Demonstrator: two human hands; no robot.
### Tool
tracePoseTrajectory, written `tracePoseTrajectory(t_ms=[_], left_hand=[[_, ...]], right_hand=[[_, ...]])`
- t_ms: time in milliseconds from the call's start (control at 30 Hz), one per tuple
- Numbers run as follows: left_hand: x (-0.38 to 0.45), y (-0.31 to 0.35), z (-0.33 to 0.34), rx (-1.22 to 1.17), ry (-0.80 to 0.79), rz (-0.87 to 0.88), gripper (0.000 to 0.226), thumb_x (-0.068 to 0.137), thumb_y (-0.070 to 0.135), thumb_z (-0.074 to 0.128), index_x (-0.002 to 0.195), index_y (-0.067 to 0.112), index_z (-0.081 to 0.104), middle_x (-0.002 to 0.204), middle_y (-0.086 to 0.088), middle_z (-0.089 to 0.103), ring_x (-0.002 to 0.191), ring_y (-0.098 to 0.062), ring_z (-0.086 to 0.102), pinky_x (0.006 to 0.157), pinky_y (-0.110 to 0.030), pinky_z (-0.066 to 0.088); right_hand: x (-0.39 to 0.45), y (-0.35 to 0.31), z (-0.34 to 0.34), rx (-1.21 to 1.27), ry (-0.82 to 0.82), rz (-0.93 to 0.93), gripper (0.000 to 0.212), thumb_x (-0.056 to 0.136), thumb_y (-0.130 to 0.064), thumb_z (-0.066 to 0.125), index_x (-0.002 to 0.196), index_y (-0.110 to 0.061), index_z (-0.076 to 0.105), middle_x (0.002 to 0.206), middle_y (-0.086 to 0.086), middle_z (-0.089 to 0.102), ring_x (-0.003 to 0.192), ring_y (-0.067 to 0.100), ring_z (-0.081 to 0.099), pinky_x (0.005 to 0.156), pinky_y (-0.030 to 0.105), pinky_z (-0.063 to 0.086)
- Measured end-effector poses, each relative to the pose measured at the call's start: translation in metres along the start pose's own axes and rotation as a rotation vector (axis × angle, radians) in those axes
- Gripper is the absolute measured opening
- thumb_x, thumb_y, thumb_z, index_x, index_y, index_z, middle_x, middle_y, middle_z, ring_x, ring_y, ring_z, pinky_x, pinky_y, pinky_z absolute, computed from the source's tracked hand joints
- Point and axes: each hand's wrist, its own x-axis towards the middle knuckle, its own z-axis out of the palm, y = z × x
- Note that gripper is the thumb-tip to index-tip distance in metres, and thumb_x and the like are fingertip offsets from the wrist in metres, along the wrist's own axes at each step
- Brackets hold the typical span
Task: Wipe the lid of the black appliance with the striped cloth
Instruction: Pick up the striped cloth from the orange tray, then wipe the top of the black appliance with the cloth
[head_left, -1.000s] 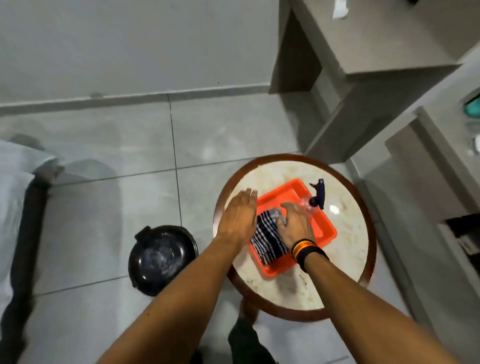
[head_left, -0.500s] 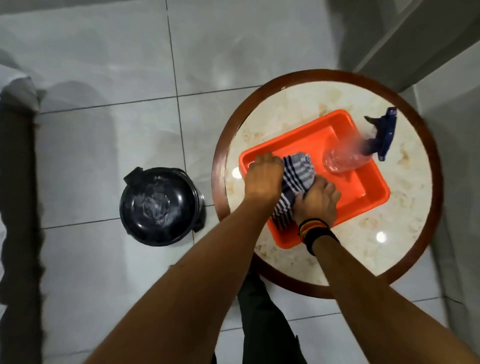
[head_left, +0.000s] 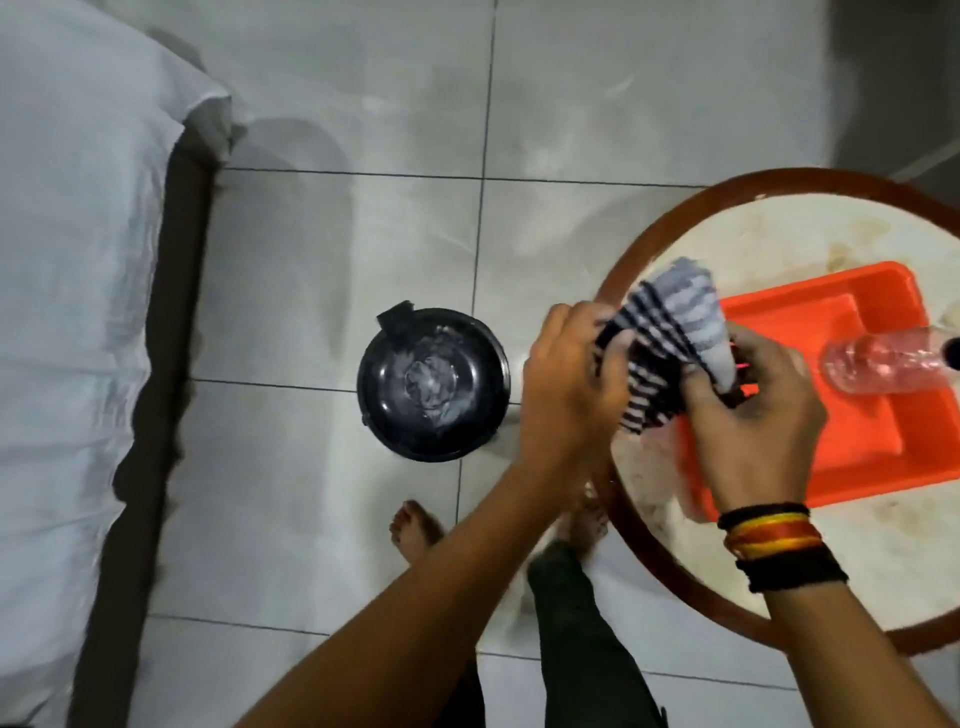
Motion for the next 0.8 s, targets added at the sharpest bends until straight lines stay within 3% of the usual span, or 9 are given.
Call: tracePoseTrajectory(t_ms=[200,333,433,500,567,633,667,800], left_hand=[[-0.013,-0.118,-0.091,0.106,0.153,-0.317,0.011,0.096,0.021,0.066,0.102,0.013,0.071,0.1,0.001,0.072,0.095,-0.015,0.064,0.089,-0.037,0.054],[-0.019,-0.209,-0.107,0.15,0.007,-0.566,0.012,0.095,0.024,0.068,0.101,0.015,0.073,0.093,0.007,0.07,0.088,-0.014,0.068,0.09,-0.04,0.06],[-0.021,-0.272,-0.107,0.269,-0.123,-0.61,0.018,0.097,0.019,0.066,0.114,0.014,0.07,0.108,-0.001,0.072,0.104,-0.023,0.069,0.097,-0.043,0.058],[-0.019,-0.303,-0.105,0.476,-0.2,-0.548,0.045,0.095,0.015,0.067,0.138,0.013,0.058,0.14,-0.012,0.061,0.131,-0.032,0.056,0.112,-0.046,0.049],[-0.016,-0.33,-0.103,0.601,-0.305,-0.541,0.093,0.088,0.026,0.078,0.162,0.009,0.025,0.169,-0.018,0.023,0.159,-0.039,0.018,0.13,-0.048,0.023],[-0.01,-0.349,-0.101,0.611,-0.448,-0.56,0.139,0.074,0.046,0.088,0.165,0.003,-0.008,0.173,-0.021,-0.016,0.16,-0.039,-0.019,0.13,-0.053,-0.002],[-0.008,-0.359,-0.098,0.603,-0.491,-0.562,0.153,0.067,0.054,0.091,0.162,0.0,-0.017,0.171,-0.021,-0.024,0.158,-0.039,-0.026,0.128,-0.054,-0.008],[-0.011,-0.384,-0.084,0.557,-0.45,-0.554,0.175,0.047,0.068,0.094,0.161,0.0,-0.02,0.169,-0.022,-0.029,0.157,-0.042,-0.028,0.125,-0.06,-0.011]], right_hand=[[-0.038,-0.041,0.128,-0.174,-0.314,-0.2,0.041,0.084,-0.018,0.066,0.124,-0.024,0.068,0.113,0.007,0.065,0.111,0.03,0.058,0.096,0.045,0.05],[-0.048,-0.025,0.222,-0.353,-0.519,-0.166,0.042,0.088,-0.015,0.063,0.129,-0.018,0.066,0.12,0.015,0.064,0.121,0.037,0.053,0.102,0.044,0.046],[-0.045,-0.002,0.285,-0.487,-0.588,-0.165,0.043,0.093,-0.015,0.059,0.136,-0.018,0.06,0.133,0.016,0.059,0.128,0.038,0.048,0.107,0.046,0.043],[-0.045,0.009,0.317,-0.543,-0.611,-0.168,0.054,0.096,-0.021,0.058,0.148,-0.018,0.046,0.154,0.016,0.044,0.144,0.038,0.035,0.117,0.05,0.035],[-0.051,0.02,0.349,-0.572,-0.628,-0.25,0.066,0.099,-0.034,0.055,0.158,-0.021,0.028,0.17,0.013,0.017,0.157,0.036,0.011,0.126,0.056,0.018],[-0.06,0.032,0.37,-0.616,-0.64,-0.388,0.073,0.102,-0.047,0.045,0.163,-0.023,0.013,0.173,0.011,-0.003,0.159,0.035,-0.005,0.125,0.06,0.005],[-0.065,0.039,0.379,-0.651,-0.657,-0.443,0.075,0.102,-0.051,0.04,0.164,-0.024,0.008,0.173,0.011,-0.007,0.159,0.035,-0.008,0.124,0.063,0.001],[-0.08,0.073,0.403,-0.786,-0.608,-0.565,0.075,0.103,-0.058,0.026,0.164,-0.023,0.002,0.172,0.014,-0.005,0.159,0.038,-0.006,0.123,0.069,0.003]])
